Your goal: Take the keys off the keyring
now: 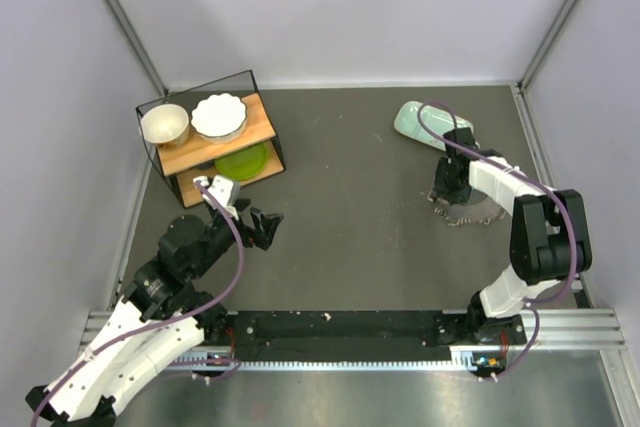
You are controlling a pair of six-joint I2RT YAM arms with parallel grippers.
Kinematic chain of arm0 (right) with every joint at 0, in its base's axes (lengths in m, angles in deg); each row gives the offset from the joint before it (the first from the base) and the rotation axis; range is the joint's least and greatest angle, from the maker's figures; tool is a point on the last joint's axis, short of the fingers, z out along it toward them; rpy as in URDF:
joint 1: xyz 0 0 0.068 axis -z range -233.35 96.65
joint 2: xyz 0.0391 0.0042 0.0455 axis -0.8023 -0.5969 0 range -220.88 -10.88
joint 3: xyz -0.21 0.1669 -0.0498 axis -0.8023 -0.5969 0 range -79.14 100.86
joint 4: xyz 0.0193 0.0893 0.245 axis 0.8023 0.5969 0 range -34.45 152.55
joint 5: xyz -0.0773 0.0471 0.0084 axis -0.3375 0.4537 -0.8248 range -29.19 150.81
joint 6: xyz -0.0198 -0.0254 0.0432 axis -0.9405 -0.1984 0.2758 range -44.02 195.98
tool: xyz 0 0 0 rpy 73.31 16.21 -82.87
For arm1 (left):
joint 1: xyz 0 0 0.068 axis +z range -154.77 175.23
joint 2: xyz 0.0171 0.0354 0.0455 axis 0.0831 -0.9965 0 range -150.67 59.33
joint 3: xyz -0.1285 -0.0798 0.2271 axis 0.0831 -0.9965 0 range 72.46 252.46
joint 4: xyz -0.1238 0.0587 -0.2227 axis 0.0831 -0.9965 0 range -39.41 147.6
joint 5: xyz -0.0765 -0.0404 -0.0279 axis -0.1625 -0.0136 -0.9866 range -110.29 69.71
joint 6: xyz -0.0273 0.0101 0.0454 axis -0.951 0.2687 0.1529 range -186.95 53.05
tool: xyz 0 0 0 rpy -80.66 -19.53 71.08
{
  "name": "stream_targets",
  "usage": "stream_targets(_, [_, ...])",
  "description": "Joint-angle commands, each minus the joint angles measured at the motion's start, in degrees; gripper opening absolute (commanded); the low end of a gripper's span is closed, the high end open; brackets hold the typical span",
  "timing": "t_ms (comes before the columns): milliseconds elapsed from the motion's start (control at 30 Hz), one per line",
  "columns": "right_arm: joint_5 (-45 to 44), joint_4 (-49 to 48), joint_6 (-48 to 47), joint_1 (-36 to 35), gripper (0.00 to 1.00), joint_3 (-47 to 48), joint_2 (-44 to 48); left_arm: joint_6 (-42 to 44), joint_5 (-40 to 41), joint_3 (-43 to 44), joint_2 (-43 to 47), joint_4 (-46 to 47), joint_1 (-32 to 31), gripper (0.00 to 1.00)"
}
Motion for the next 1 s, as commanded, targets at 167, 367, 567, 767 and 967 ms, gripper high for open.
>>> stream_targets(167, [1.61, -5.63, -2.74, 0.63, 0.44, 1.09, -1.82, 0.98, 0.30, 0.60, -0.71, 1.91, -0.26, 0.93])
stream_targets(367, [4.86, -7.39, -3.97, 0.63, 0.40, 0.21, -1.73, 1.07, 0.48, 0.60, -0.71, 2.17, -0.26, 0.93])
stream_targets(567, [7.16, -10.74, -4.06, 0.71, 0.33, -3.40, 0.82, 0.98, 0.39, 0.51, 0.17, 2.09, -0.26, 0.93])
stream_targets(767, [5.66, -9.59, -2.92, 0.63, 0.30, -4.01, -0.06, 0.72, 0.22, 0.25, 1.13, 1.74, -0.26, 0.92])
stream_targets(967, [10.93, -9.68, -7.22, -1.56, 0.01, -4.19, 1.26, 0.19, 0.30, 0.25, 1.57, 1.39, -0.17, 0.92])
